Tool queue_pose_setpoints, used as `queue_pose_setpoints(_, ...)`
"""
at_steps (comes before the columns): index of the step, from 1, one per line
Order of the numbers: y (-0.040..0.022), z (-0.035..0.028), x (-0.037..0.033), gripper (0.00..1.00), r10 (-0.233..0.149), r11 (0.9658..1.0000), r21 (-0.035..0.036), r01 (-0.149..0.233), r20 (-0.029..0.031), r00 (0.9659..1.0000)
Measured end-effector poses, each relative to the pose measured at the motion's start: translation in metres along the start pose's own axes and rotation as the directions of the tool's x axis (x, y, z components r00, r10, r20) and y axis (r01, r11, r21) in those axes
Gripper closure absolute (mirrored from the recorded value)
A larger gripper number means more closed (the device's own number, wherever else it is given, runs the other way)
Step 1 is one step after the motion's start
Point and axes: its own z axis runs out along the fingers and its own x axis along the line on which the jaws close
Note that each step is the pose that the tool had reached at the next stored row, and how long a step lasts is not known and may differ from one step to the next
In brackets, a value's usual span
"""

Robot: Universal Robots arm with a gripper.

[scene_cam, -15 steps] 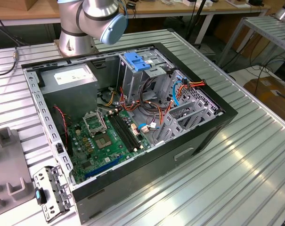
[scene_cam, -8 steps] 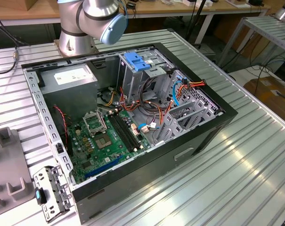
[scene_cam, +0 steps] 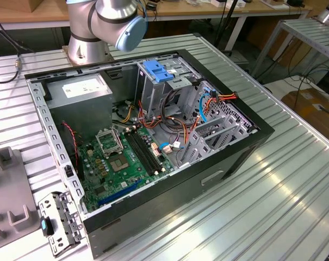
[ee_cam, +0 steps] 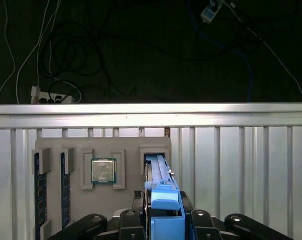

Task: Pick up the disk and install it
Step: 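Pick up the disk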

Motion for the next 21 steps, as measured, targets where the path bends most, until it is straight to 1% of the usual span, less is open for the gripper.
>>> queue_pose_setpoints(6, 0.0000, -0.0070, -0.0001, 0.63, 0.000, 1.0000, 0.0000, 0.000, 0.0000, 1.0000)
queue_pose_setpoints(8, 0.0000, -0.0111, -0.0001, 0.63, 0.000, 1.0000, 0.0000, 0.000, 0.0000, 1.0000)
queue_pose_setpoints(9, 0.0000, -0.0120, -0.0001, 0.63, 0.000, 1.0000, 0.0002, 0.000, 0.0001, 1.0000)
queue_pose_setpoints(16, 0.0000, -0.0123, -0.0001, 0.63, 0.000, 1.0000, 0.0000, 0.000, 0.0000, 1.0000)
queue_pose_setpoints(21, 0.0000, -0.0160, -0.0001, 0.63, 0.000, 1.0000, 0.0001, 0.000, 0.0000, 1.0000)
